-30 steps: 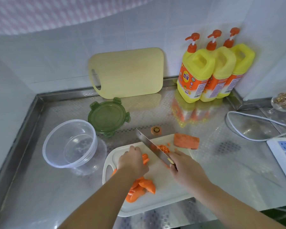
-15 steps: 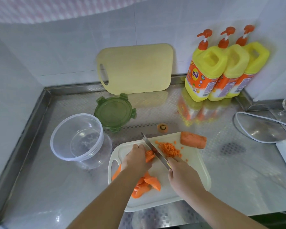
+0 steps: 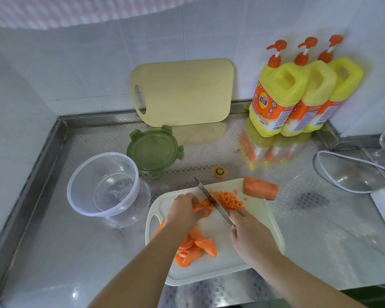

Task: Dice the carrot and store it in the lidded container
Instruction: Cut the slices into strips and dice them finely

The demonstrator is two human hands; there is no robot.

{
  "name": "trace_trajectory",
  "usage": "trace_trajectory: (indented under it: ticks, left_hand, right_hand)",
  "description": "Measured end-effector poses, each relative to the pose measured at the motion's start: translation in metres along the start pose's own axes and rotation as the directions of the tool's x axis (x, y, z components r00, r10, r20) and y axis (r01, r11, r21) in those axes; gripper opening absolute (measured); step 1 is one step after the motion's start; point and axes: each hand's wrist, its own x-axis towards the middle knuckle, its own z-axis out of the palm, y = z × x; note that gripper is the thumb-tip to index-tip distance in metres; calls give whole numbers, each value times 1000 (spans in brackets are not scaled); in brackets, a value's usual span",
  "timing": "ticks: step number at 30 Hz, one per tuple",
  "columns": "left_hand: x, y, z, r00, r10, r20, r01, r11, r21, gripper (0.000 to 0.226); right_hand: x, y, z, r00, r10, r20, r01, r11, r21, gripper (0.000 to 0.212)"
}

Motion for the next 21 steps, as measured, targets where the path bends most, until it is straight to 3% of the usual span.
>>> trace_trajectory:
  ticks: [4, 8, 13, 19, 21]
  left_hand:
    - [0, -3, 0, 1000, -7, -27, 6, 1000, -18, 20]
    - [-3, 0, -1, 996, 58, -62, -53, 995, 87, 27]
    - [-6, 0, 0, 989, 114, -94, -98, 983, 154, 18]
    - [-6, -1, -1, 991, 89, -104, -79, 992, 97, 22]
    - [-7, -2, 0, 992, 85, -95, -80, 996, 50, 34]
  right_hand:
    - [0, -1, -1, 1000, -1, -4, 1, 1000, 1, 28]
    - [0, -3, 0, 1000, -2, -13, 2, 1000, -11, 29]
    - [1, -2, 1, 1000, -2, -27, 2, 1000, -1, 28]
    - [1, -1, 2, 999, -13, -48, 14, 1000, 20, 28]
    - [1, 0, 2, 999, -13, -51, 14, 1000, 13, 30]
